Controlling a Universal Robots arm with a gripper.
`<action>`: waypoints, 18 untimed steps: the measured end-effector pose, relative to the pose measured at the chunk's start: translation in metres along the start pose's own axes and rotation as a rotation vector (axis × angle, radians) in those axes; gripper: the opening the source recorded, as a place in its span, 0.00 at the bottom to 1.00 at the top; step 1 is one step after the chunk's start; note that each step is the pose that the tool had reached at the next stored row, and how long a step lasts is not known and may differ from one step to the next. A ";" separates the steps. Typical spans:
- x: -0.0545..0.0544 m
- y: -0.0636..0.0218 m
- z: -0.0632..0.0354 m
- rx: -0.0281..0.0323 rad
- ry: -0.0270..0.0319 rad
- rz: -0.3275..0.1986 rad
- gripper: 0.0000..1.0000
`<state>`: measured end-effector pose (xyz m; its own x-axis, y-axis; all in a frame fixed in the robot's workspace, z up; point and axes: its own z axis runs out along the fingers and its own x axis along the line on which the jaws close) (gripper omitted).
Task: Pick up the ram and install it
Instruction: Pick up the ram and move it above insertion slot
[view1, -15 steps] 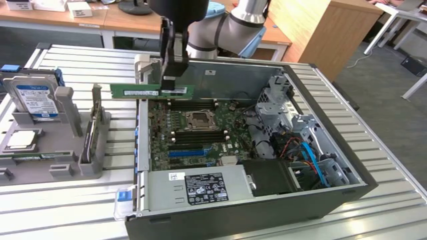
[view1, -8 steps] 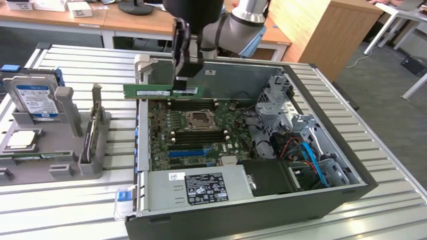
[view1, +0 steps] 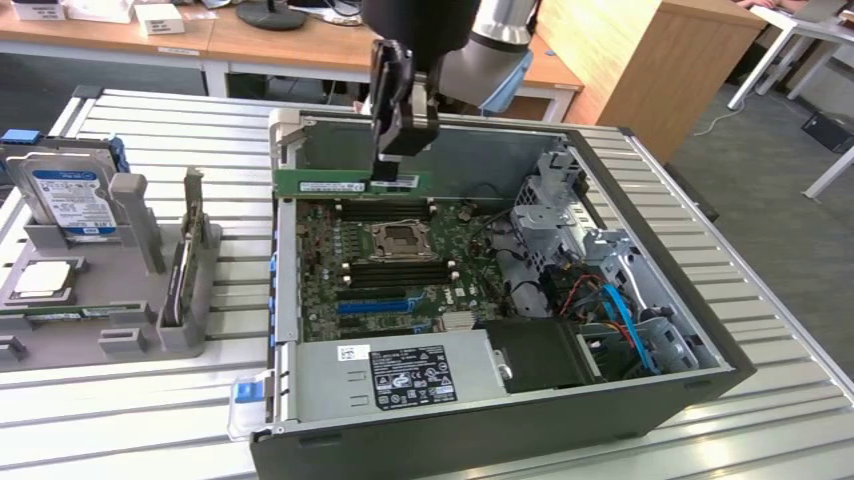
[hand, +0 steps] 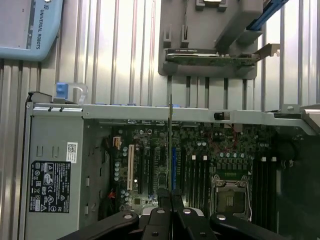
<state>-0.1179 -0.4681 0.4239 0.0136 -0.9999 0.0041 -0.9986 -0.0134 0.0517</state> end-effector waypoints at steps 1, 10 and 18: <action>0.000 -0.0024 -0.0001 0.0000 0.0001 0.000 0.12; 0.000 -0.0211 -0.0011 0.0000 0.0000 0.000 0.12; 0.001 -0.0436 -0.0023 0.0000 0.0000 0.000 0.12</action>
<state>-0.0743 -0.4681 0.4239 0.0135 -0.9999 0.0041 -0.9986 -0.0133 0.0517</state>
